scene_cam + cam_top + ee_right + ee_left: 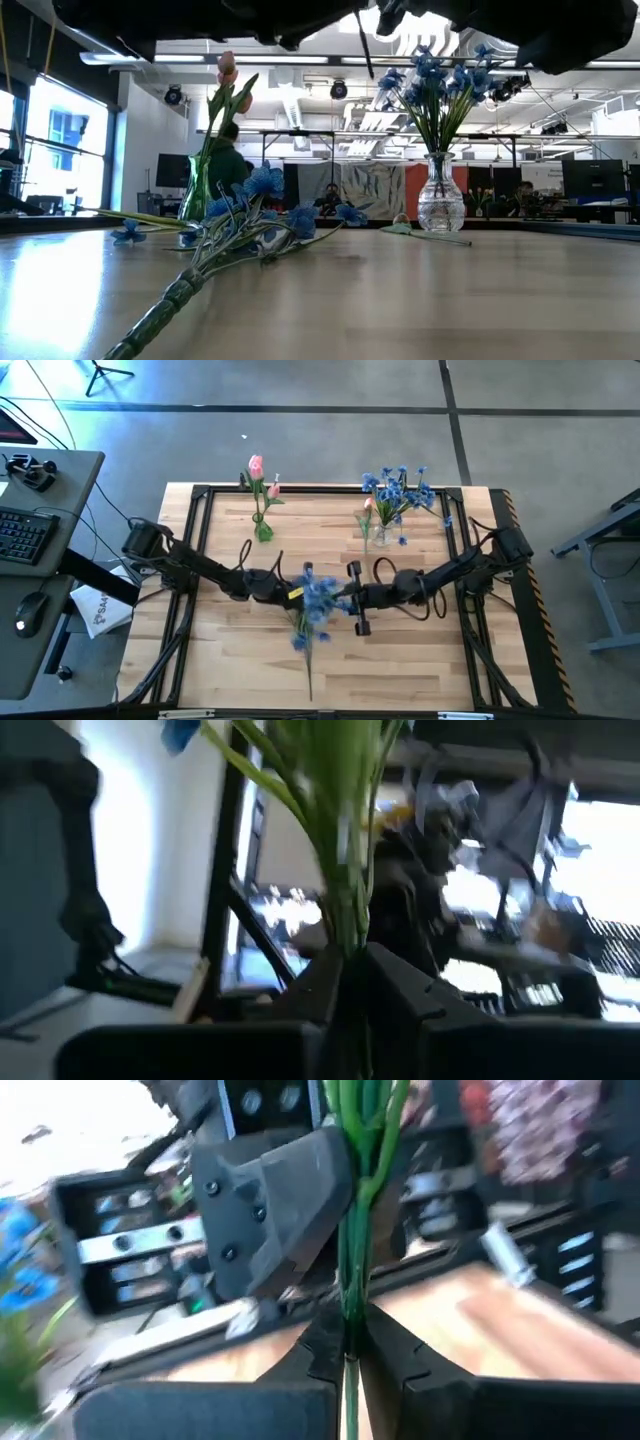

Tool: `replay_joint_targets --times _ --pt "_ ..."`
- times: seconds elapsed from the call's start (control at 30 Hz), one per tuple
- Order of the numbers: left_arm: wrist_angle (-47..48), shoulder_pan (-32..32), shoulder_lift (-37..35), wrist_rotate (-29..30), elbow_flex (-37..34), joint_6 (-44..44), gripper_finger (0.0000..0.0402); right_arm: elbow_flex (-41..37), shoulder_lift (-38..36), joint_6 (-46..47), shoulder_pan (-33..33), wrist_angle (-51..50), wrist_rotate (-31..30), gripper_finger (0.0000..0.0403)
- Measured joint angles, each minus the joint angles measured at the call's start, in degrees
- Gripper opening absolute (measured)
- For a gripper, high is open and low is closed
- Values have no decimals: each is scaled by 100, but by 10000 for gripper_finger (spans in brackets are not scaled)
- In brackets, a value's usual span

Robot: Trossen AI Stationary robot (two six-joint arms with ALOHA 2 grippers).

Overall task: Sort flowers into vase by color
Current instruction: Put the top blue flowers into the transparent vase

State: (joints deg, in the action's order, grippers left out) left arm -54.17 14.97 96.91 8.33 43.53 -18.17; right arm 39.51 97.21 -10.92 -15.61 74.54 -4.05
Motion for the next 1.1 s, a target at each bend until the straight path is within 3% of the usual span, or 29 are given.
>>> replay_joint_targets --times 0.27,0.37,0.5,0.83,1.1 --pt "1801 385 -622 1975 0 2 2 -2 -1226 478 -339 -2785 -1543 141" --pt "2164 414 -819 2102 0 121 2 -2 -1466 735 -470 -3566 -2100 175" --pt "2253 374 -851 2108 0 171 1 133 -1323 551 -523 -3558 -2261 189" --pt "2475 298 -831 2090 -2 373 1 1152 -495 -191 -501 -3837 -2531 147" --pt "2634 300 -831 2087 -2 657 5 1667 -515 334 -505 -4948 -2628 20"
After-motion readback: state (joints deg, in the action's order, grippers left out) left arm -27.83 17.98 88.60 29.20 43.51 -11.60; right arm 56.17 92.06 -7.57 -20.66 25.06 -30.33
